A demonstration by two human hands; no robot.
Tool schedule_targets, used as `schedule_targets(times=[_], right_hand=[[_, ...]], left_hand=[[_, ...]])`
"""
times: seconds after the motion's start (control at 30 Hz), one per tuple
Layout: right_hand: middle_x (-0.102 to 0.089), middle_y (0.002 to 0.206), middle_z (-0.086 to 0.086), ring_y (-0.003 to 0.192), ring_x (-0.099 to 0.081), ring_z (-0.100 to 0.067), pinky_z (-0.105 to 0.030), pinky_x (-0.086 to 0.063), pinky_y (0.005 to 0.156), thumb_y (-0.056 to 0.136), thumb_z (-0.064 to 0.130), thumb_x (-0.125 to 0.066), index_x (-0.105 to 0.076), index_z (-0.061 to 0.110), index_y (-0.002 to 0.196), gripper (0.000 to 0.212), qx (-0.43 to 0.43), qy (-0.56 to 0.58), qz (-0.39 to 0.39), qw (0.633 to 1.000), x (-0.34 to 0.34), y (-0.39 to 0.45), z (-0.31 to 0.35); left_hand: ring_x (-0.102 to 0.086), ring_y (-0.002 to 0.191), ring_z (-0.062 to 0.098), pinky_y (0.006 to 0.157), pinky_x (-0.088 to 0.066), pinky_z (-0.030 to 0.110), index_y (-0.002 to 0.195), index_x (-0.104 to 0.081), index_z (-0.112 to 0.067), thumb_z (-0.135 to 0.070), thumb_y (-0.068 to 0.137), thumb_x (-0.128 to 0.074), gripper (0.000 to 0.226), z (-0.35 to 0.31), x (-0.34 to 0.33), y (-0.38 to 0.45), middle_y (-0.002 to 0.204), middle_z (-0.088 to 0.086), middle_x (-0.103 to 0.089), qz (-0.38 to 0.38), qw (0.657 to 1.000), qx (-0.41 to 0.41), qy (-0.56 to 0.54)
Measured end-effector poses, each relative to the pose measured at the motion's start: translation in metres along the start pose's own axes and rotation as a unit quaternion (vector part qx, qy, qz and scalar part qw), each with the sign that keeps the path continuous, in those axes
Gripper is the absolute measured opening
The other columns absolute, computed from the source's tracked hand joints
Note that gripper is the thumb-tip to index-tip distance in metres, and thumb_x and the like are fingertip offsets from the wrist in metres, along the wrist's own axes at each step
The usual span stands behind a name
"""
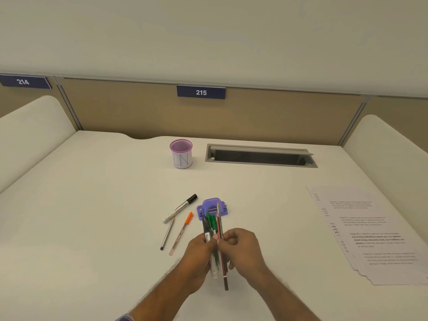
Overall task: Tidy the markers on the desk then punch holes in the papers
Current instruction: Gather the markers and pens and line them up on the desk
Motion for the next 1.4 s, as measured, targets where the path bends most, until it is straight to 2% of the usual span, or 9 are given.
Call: schedule_targets(times=[0.07, 0.17, 0.3, 0.53, 0.67, 0.77, 0.97, 1.13, 1.4], right_hand=[[-0.07, 0.069, -0.017, 0.046, -0.058, -0.015, -0.025, -0.047, 0.041, 0.081, 0.019, -0.073, -0.065, 0.009, 0.084, 0.013, 0.0, 0.001, -0.008, 1.0, -0.002, 0.0, 0.001], [-0.069, 0.071, -0.02, 0.045, -0.057, -0.015, -0.024, -0.046, 0.041, 0.081, 0.014, -0.073, -0.065, 0.009, 0.083, 0.01, -0.002, 0.0, 0.003, 1.0, -0.006, 0.001, 0.001], [-0.071, 0.071, -0.016, 0.045, -0.059, -0.012, -0.023, -0.045, 0.04, 0.08, 0.013, -0.073, -0.065, 0.01, 0.084, 0.009, -0.01, -0.009, -0.006, 1.0, -0.014, -0.001, 0.0], [-0.072, 0.071, -0.008, 0.045, -0.059, -0.008, -0.022, -0.049, 0.042, 0.082, 0.017, -0.074, -0.066, 0.013, 0.093, 0.014, -0.013, -0.002, -0.05, 0.999, -0.03, -0.01, 0.007], [-0.072, 0.071, -0.004, 0.046, -0.061, -0.007, -0.018, -0.049, 0.043, 0.083, 0.018, -0.073, -0.068, 0.021, 0.089, 0.008, -0.007, -0.011, -0.053, 0.998, -0.049, -0.017, 0.012], [-0.073, 0.071, -0.003, 0.053, -0.065, -0.01, -0.021, -0.052, 0.049, 0.083, 0.017, -0.072, -0.066, 0.032, 0.079, 0.017, 0.003, -0.027, -0.056, 0.998, -0.06, -0.022, 0.013], [-0.074, 0.076, -0.004, 0.063, -0.069, -0.018, -0.021, -0.05, 0.047, 0.083, 0.016, -0.071, -0.072, 0.018, 0.095, 0.012, -0.019, -0.036, -0.058, 0.997, -0.063, -0.026, 0.004], [-0.074, 0.068, -0.006, 0.058, -0.07, -0.018, -0.026, -0.052, 0.046, 0.082, 0.006, -0.069, -0.069, 0.017, 0.09, 0.013, -0.03, -0.005, -0.031, 0.999, -0.06, -0.019, -0.001], [-0.075, 0.07, -0.006, 0.056, -0.07, -0.019, -0.026, -0.053, 0.047, 0.085, 0.005, -0.065, -0.071, 0.014, 0.093, 0.014, -0.012, 0.032, 0.066, 0.997, -0.071, -0.014, 0.005]], left_hand=[[-0.068, 0.078, 0.029, 0.079, -0.057, 0.048, 0.111, -0.066, -0.004, -0.025, 0.101, -0.049, 0.028, -0.002, 0.005, 0.001, 0.094, 0.021, -0.073, 0.003, 1.0, 0.004, -0.018], [-0.067, 0.087, 0.033, 0.091, -0.054, 0.056, 0.11, -0.068, -0.003, -0.027, 0.098, -0.055, 0.03, -0.002, 0.012, 0.002, 0.104, 0.028, -0.07, 0.01, 0.999, 0.009, -0.035], [-0.065, 0.086, 0.038, 0.091, -0.05, 0.065, 0.107, -0.07, -0.001, -0.019, 0.093, -0.063, 0.024, -0.001, 0.023, 0.005, 0.099, 0.03, -0.069, 0.006, 0.999, 0.02, -0.048], [-0.066, 0.075, 0.03, 0.087, -0.055, 0.054, 0.101, -0.07, 0.001, -0.008, 0.083, -0.073, 0.021, -0.011, 0.056, 0.01, 0.082, 0.018, -0.071, -0.044, 0.998, 0.024, -0.049], [-0.069, 0.08, 0.03, 0.084, -0.059, 0.049, 0.104, -0.07, -0.003, -0.007, 0.084, -0.072, 0.02, -0.012, 0.072, 0.01, 0.09, 0.017, -0.074, -0.037, 0.998, 0.026, -0.049], [-0.071, 0.086, 0.03, 0.079, -0.06, 0.041, 0.105, -0.069, -0.005, -0.005, 0.084, -0.072, 0.022, -0.013, 0.077, 0.008, 0.099, 0.018, -0.075, -0.016, 0.999, 0.02, -0.048], [-0.07, 0.079, 0.025, 0.072, -0.06, 0.036, 0.106, -0.069, -0.003, -0.006, 0.085, -0.072, 0.022, -0.012, 0.076, 0.004, 0.096, 0.018, -0.074, 0.015, 1.0, 0.015, -0.02], [-0.066, 0.076, 0.026, 0.082, -0.058, 0.045, 0.104, -0.069, -0.004, -0.014, 0.094, -0.062, 0.017, -0.012, 0.07, 0.001, 0.087, 0.017, -0.071, 0.012, 0.999, 0.035, -0.011], [-0.066, 0.069, 0.023, 0.069, -0.058, 0.037, 0.099, -0.07, -0.001, -0.01, 0.085, -0.072, 0.016, -0.014, 0.077, -0.011, 0.08, 0.014, -0.071, -0.083, 0.996, 0.031, -0.001]])
Point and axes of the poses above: each hand's wrist, its own y-axis towards the middle knuckle, its own x-axis out of the back of the hand, z = x × y, the point moved 6 cm from there along y, towards the middle knuckle
